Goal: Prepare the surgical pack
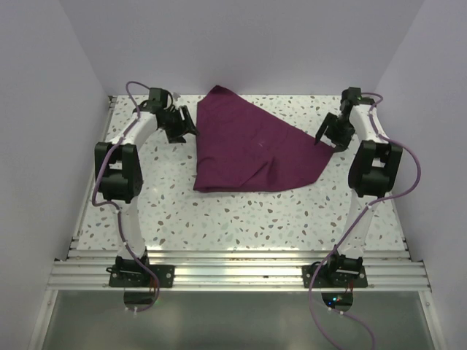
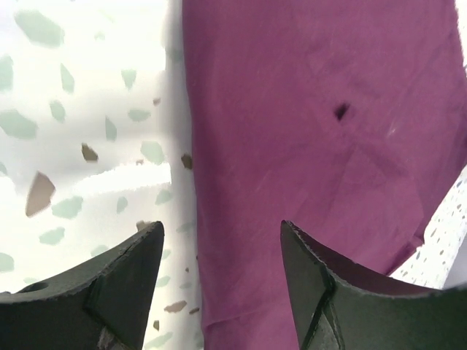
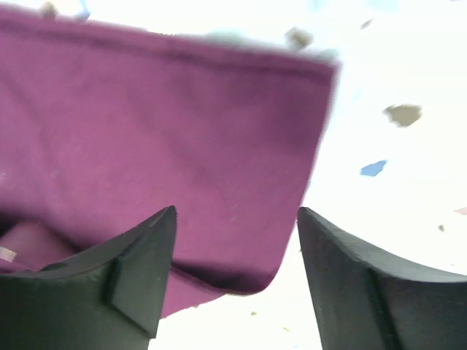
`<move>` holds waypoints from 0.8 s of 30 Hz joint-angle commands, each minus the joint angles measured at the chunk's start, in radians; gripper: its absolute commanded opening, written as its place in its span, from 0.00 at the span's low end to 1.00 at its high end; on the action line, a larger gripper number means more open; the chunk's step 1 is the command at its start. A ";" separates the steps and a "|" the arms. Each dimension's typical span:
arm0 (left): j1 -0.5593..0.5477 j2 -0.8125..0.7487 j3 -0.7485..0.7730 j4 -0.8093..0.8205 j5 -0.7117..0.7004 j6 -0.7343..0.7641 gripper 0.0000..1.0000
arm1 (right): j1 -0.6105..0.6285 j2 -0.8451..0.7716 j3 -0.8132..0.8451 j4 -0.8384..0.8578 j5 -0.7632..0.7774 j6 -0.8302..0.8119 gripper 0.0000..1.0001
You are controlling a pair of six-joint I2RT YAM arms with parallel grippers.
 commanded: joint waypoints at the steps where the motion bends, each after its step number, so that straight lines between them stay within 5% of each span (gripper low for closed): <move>1: 0.000 -0.097 -0.081 0.039 0.043 -0.013 0.68 | -0.032 0.038 0.024 0.048 0.069 0.015 0.69; 15: -0.003 -0.331 -0.365 0.023 0.034 0.010 0.66 | -0.041 0.159 0.053 0.171 0.187 -0.020 0.59; 24: -0.003 -0.397 -0.416 0.013 0.031 0.004 0.65 | -0.041 0.224 0.114 0.182 0.150 -0.065 0.56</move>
